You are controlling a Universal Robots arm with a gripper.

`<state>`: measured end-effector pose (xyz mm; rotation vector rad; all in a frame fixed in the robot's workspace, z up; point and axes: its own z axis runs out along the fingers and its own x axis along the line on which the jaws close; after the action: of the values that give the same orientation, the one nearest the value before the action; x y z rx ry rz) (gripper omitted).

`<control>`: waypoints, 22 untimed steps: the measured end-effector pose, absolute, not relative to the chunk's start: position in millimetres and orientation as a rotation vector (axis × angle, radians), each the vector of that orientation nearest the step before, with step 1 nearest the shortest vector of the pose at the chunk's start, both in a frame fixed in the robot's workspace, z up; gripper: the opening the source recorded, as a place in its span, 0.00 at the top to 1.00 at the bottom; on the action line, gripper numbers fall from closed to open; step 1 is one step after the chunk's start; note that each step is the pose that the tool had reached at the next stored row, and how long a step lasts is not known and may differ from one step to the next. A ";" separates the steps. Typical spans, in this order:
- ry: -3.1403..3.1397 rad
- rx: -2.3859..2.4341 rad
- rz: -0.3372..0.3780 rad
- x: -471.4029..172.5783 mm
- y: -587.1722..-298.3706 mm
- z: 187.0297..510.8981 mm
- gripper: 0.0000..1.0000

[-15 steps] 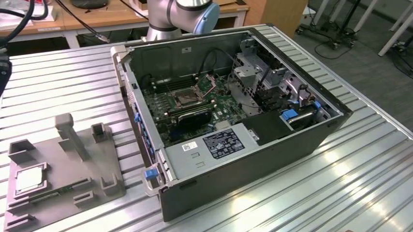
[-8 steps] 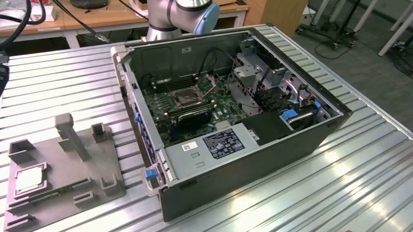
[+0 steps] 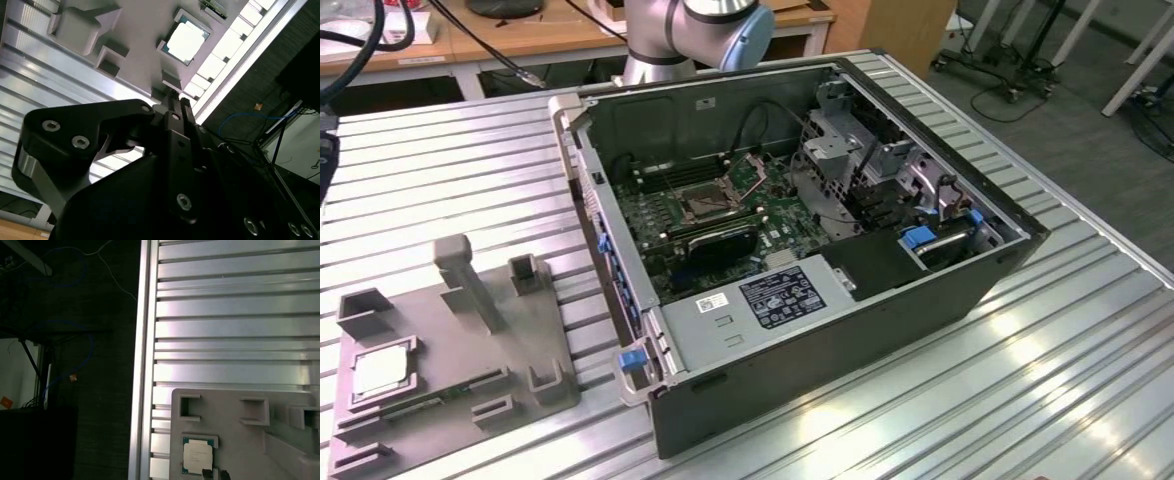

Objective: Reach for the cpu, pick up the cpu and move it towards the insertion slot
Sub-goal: 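Reach for the cpu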

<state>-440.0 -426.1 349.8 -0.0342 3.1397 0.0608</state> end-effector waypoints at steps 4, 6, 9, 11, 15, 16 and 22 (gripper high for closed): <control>3.140 -0.034 0.061 -440.0 -426.1 349.7 0.76; 3.140 -0.034 0.061 -440.0 -426.1 349.7 0.70; 3.140 -0.034 0.061 -440.0 -426.1 349.7 0.69; 3.140 -0.034 0.061 -440.0 -426.1 349.6 0.63; 3.140 -0.034 0.061 -440.0 -426.1 349.6 0.62; 3.140 -0.034 0.061 -439.9 -426.1 349.6 0.62; 3.140 -0.034 0.061 -440.0 -426.1 349.5 0.48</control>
<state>-440.0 -426.1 349.5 -0.0342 3.1397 0.0608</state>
